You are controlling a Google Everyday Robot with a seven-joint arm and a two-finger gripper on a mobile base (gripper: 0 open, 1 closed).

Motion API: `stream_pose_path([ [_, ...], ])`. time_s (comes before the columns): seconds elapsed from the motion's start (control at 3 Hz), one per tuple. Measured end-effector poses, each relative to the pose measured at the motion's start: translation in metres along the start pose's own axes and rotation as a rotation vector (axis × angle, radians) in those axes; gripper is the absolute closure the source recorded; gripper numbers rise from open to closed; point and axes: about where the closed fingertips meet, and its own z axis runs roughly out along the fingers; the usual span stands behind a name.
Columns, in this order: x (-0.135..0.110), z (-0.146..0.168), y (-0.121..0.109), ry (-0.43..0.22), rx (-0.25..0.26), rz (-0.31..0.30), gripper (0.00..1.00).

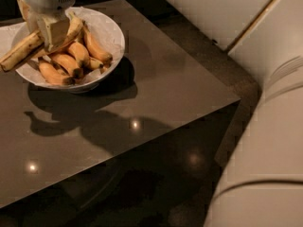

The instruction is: Pick banana from white bowl

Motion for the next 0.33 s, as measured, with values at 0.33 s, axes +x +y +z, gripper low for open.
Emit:
stream_pose_path([
  [0.33,0.0000,0.0000,0.0000,0.000,0.000,0.000,1.00],
])
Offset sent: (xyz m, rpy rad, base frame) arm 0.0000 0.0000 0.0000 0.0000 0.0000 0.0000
